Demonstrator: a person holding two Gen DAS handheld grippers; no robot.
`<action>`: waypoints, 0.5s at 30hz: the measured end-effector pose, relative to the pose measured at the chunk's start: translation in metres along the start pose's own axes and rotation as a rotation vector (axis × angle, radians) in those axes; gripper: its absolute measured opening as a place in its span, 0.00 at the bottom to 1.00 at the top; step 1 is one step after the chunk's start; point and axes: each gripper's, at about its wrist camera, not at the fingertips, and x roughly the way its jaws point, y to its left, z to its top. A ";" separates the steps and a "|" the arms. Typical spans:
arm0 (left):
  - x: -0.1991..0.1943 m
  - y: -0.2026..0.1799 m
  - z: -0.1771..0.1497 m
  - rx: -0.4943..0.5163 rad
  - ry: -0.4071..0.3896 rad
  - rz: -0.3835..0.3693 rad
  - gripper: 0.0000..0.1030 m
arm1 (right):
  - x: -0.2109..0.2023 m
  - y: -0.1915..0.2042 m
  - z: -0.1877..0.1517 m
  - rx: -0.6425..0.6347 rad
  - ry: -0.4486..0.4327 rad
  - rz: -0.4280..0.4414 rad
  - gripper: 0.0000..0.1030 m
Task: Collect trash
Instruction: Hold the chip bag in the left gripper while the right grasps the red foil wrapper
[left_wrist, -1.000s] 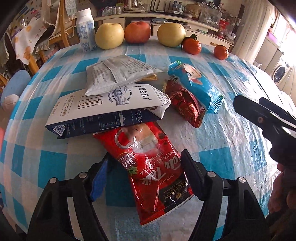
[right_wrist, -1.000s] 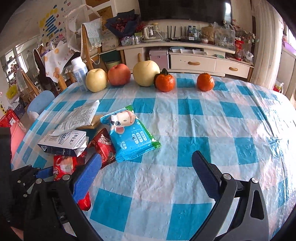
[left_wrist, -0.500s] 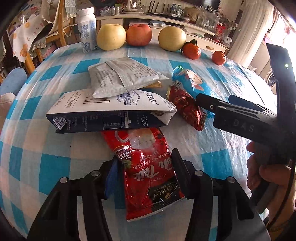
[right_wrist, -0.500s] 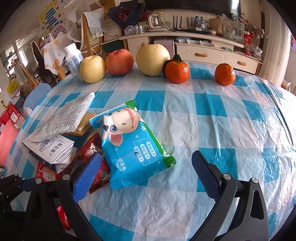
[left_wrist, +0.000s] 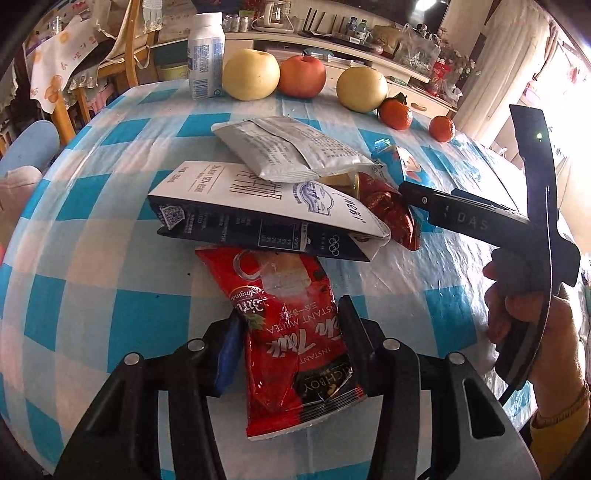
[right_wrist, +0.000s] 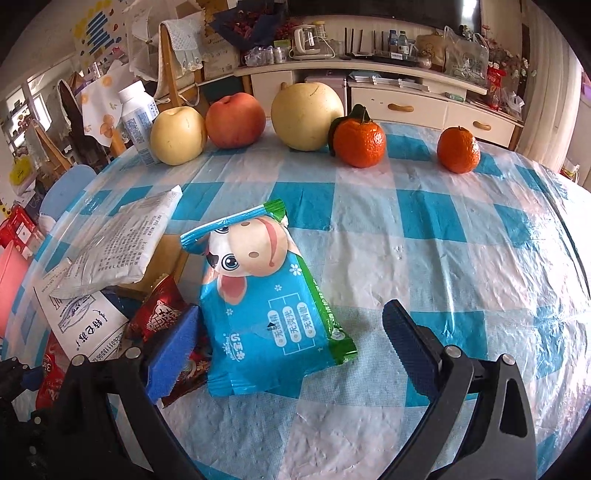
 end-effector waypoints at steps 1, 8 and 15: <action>-0.002 0.002 -0.001 -0.003 -0.002 -0.006 0.48 | -0.003 0.000 0.000 -0.004 -0.008 -0.004 0.95; -0.013 0.023 -0.007 -0.034 -0.027 -0.028 0.46 | -0.038 0.025 -0.008 -0.126 -0.091 0.077 0.94; -0.015 0.037 -0.008 -0.044 -0.034 -0.022 0.46 | -0.028 0.063 -0.019 -0.279 -0.052 0.092 0.65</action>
